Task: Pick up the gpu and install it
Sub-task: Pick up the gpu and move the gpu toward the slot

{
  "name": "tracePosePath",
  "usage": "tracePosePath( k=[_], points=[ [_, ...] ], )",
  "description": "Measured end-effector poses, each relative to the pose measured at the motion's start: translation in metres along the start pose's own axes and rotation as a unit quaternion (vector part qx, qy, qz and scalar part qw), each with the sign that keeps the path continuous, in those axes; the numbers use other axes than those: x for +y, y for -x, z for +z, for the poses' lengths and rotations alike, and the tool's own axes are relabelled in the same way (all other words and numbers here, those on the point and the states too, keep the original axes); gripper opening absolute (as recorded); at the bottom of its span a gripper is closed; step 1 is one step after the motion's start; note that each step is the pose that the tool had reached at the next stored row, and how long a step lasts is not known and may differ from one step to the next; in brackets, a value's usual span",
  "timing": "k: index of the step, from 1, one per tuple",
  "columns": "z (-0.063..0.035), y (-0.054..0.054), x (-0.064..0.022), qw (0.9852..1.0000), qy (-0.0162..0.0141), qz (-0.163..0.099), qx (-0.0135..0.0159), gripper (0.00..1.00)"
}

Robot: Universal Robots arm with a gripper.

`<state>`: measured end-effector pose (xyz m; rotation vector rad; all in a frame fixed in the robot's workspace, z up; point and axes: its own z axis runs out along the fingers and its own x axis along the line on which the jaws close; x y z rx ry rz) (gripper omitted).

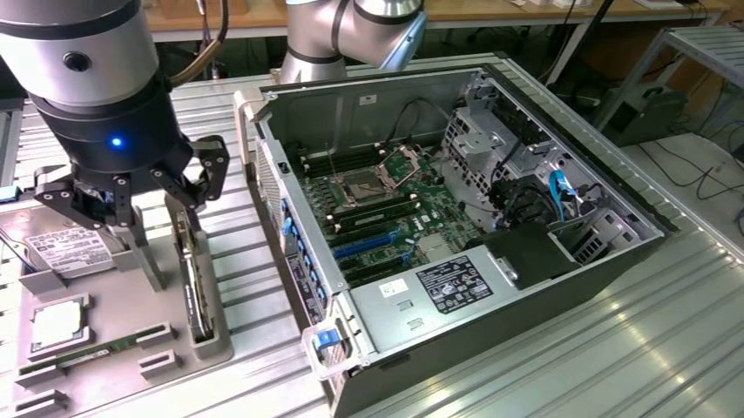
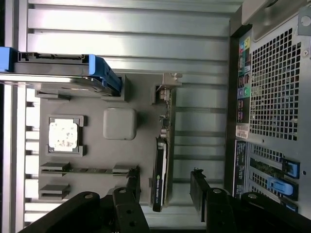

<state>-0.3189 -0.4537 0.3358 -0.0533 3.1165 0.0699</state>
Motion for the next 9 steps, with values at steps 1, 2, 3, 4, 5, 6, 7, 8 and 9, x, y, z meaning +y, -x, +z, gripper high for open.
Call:
tracePosePath(
  k=[1,2,3,4,5,6,7,8,9],
  points=[
    [0.0009,0.0,0.0,1.0,0.0,0.0,0.0,0.54],
    [0.002,-0.0001,-0.0001,1.0,0.0,0.0,0.0,0.54],
    [0.0029,-0.0001,-0.0001,1.0,0.0,0.0,0.0,0.54],
    [0.0038,-0.0001,-0.0002,1.0,0.0,0.0,0.0,0.54],
    [0.0049,-0.0001,-0.0002,1.0,0.0,0.0,0.0,0.54],
    [0.0059,-0.0001,-0.0003,1.0,0.0,0.0,0.0,0.54],
    [0.0075,-0.0002,-0.0003,1.0,0.0,0.0,0.0,0.54],
    [0.0086,-0.0002,-0.0004,1.0,0.0,0.0,0.0,0.54],
    [0.0094,-0.0002,-0.0004,1.0,0.0,0.0,0.0,0.54]
  ],
)
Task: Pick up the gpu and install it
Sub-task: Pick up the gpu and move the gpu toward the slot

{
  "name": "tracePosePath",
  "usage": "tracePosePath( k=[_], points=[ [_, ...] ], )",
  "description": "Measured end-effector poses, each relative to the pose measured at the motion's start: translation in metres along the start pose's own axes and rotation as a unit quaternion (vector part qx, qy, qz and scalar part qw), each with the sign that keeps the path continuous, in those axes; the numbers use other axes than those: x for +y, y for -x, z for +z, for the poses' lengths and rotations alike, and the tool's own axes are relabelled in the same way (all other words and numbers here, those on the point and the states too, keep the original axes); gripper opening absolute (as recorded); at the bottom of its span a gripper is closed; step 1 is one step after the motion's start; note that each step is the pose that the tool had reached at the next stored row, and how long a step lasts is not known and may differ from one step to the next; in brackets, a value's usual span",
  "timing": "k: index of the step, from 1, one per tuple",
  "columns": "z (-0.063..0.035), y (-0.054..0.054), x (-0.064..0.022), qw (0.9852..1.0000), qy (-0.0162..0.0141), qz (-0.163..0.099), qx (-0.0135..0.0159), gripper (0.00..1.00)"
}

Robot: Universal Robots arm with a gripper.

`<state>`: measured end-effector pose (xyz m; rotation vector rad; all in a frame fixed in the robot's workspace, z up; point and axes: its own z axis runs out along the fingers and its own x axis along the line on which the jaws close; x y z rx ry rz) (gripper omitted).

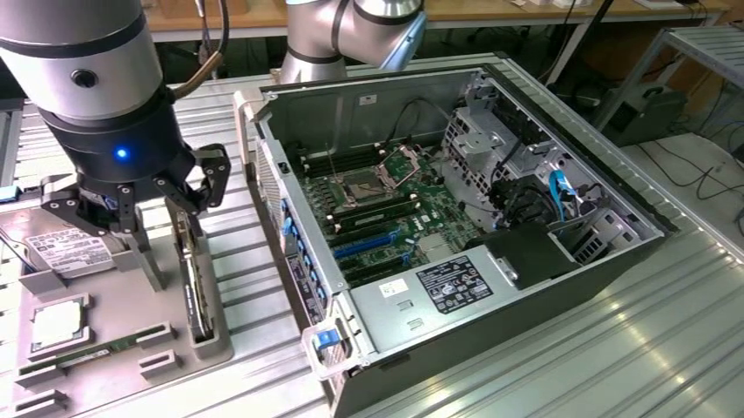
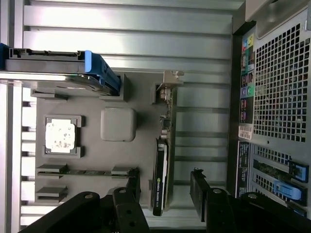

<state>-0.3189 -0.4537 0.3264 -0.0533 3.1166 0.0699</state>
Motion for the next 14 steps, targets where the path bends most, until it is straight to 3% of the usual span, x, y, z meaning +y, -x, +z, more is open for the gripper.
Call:
tracePosePath(
  k=[14],
  points=[
    [0.0129,0.0,-0.0006,1.0,0.0,0.0,0.0,0.54]
  ],
)
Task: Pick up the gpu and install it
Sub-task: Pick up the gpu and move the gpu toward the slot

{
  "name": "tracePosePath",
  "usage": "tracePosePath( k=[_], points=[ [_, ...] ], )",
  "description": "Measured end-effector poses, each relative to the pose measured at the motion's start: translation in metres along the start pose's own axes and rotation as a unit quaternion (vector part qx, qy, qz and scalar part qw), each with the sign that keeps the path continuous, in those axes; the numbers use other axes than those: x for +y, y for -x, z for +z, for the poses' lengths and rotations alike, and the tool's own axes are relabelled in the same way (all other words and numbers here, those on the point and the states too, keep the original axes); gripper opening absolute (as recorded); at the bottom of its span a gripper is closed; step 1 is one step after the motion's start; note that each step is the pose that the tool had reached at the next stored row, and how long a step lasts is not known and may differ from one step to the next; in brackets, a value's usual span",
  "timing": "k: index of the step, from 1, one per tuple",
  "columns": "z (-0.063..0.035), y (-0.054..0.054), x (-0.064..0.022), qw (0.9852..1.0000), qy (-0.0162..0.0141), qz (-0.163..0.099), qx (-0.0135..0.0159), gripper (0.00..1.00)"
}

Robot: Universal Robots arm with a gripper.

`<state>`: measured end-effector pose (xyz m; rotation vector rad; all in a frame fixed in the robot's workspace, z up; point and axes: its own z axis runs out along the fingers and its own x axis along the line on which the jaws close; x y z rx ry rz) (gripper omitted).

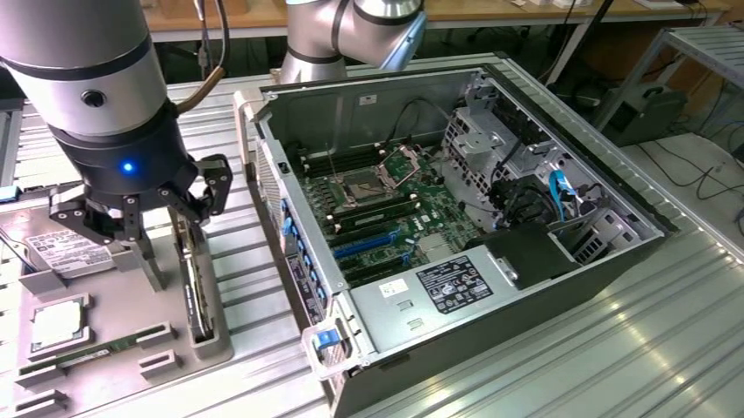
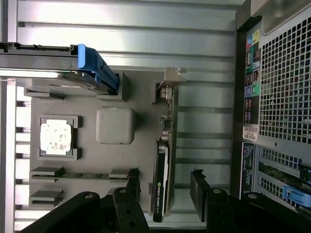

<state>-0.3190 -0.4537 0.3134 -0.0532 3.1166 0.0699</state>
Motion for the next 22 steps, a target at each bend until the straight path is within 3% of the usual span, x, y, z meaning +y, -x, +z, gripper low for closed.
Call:
tracePosePath(
  k=[22],
  points=[
    [0.0205,-0.001,-0.003,1.0,-0.0006,0.0,0.0001,0.54]
  ],
)
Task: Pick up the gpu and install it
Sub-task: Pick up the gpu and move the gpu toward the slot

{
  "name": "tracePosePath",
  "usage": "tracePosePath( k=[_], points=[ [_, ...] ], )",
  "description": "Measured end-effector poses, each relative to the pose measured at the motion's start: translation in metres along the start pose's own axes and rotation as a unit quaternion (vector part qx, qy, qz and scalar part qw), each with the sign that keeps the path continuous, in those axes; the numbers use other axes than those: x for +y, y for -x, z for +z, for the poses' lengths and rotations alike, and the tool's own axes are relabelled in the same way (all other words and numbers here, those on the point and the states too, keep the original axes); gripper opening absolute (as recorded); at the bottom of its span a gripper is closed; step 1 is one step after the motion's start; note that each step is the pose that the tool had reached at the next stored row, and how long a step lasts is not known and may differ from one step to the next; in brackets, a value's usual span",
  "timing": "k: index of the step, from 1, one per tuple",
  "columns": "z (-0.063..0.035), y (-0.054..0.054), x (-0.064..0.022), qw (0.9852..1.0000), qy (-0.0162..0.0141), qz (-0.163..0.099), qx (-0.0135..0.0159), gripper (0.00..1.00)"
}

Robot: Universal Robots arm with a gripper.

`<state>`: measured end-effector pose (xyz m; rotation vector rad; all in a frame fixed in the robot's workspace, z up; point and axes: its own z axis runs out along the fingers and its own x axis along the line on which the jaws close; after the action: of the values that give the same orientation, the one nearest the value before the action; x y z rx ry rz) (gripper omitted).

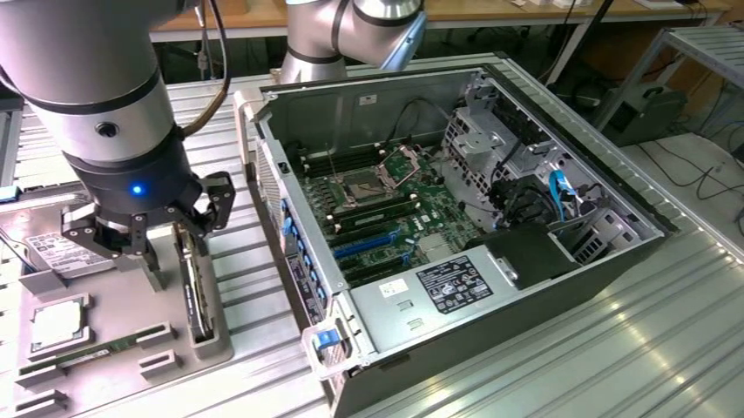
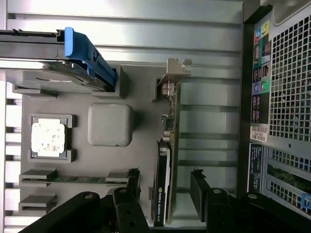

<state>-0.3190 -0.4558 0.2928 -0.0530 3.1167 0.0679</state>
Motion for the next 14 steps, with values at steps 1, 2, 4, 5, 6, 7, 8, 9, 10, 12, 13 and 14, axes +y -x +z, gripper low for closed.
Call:
tracePosePath(
  k=[1,2,4,5,6,7,8,9,10,12,13,14],
  points=[
    [0.0008,0.0,-0.0001,1.0,-0.0024,0.0,0.0002,0.54],
    [0.0019,0.0,-0.0002,1.0,-0.0044,0.0,0.0002,0.54],
    [0.0037,0.0,-0.0003,1.0,-0.0072,0.0,0.0002,0.54],
    [0.0043,0.0,-0.0003,1.0,-0.0079,0.0,0.0003,0.54],
    [0.0049,0.0,-0.0003,1.0,-0.0096,0.0,0.0003,0.54],
    [0.0053,0.0,-0.0003,0.9999,-0.0137,0.0,0.0005,0.54],
    [0.0056,0.0,-0.0003,0.9998,-0.0185,0.0,0.0007,0.54],
    [0.0065,0.0,-0.0004,0.9998,-0.0218,-0.001,0.0007,0.54],
    [0.0074,0.0,-0.0005,0.9998,-0.0223,-0.001,0.0007,0.54],
    [0.0089,0.0,-0.0005,0.9997,-0.0224,-0.001,0.0008,0.54],
    [0.0098,0.0,-0.0006,0.9997,-0.0224,-0.001,0.0008,0.54],
    [0.0111,0.0,-0.0006,0.9997,-0.0224,-0.001,0.0008,0.54]
  ],
)
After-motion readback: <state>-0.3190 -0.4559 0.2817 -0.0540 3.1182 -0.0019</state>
